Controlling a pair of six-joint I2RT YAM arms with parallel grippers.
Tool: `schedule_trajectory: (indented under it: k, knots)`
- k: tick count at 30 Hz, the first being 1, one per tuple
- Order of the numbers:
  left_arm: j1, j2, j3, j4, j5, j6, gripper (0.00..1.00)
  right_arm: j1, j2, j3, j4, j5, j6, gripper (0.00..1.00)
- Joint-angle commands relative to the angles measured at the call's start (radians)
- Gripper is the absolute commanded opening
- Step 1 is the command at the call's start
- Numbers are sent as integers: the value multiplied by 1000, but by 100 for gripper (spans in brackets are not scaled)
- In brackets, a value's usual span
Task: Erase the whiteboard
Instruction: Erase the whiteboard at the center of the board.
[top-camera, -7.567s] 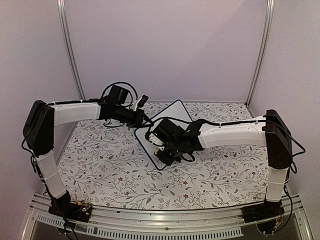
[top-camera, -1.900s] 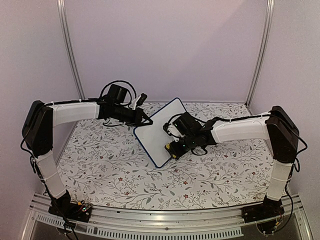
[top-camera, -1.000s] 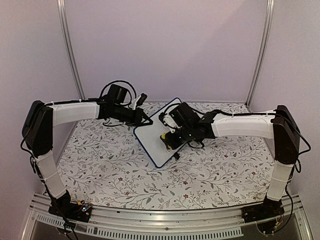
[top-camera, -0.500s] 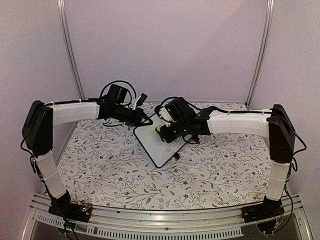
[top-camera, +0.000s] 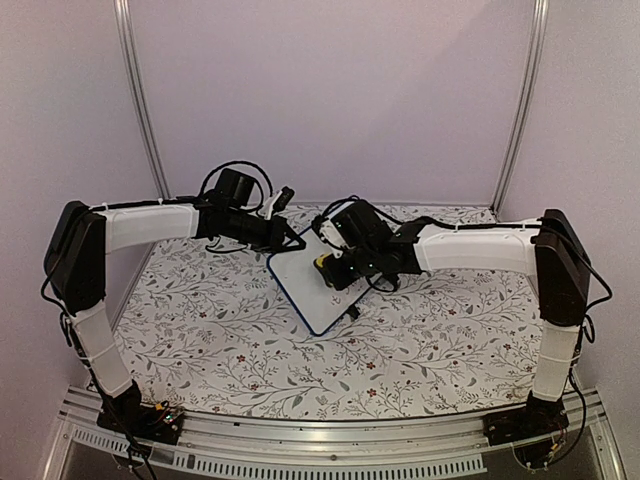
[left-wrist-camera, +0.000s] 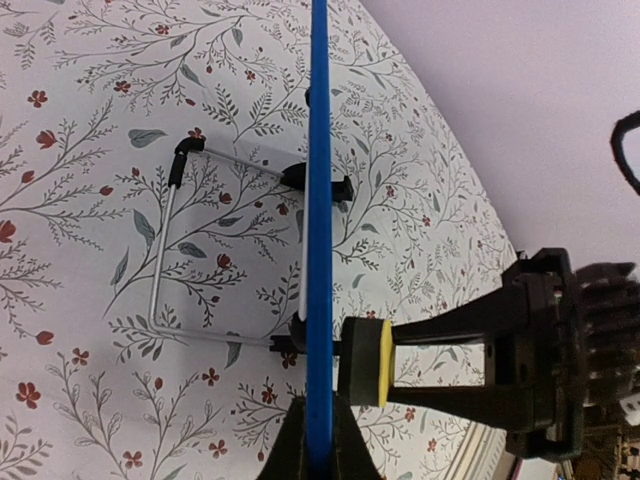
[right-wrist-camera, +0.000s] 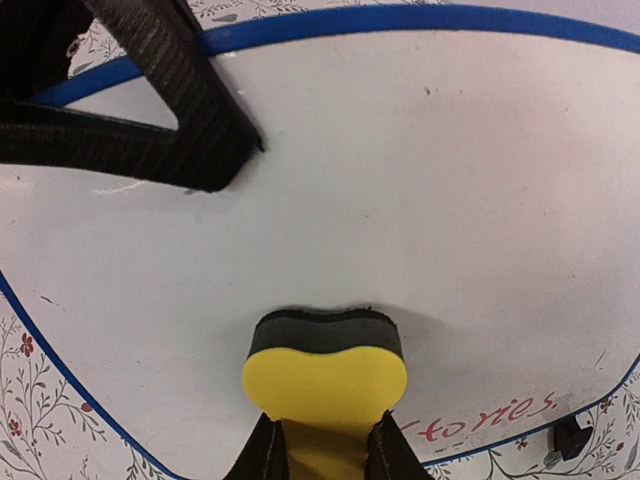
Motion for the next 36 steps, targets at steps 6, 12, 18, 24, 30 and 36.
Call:
schedule_trajectory:
  k: [6,12,18,24,30,36]
  knots:
    - [-19,6,-3,-41,-29,31,0,4,-29,-59,13,17,23,21]
    - [-21,1,-4,-42,-37,32,0,3,-28,-69,25,8,29,21]
    - [-20,7,-1,-41,-21,29,0,3,-23,-75,32,10,34,21]
    - [-22,8,-3,-42,-30,30,0,3,-17,-74,32,-4,42,21]
    - [-22,6,-4,-41,-31,31,0,3,-15,-74,36,-9,44,21]
    - [-22,16,-1,-44,-26,31,0,3,-23,-80,34,-2,43,21]
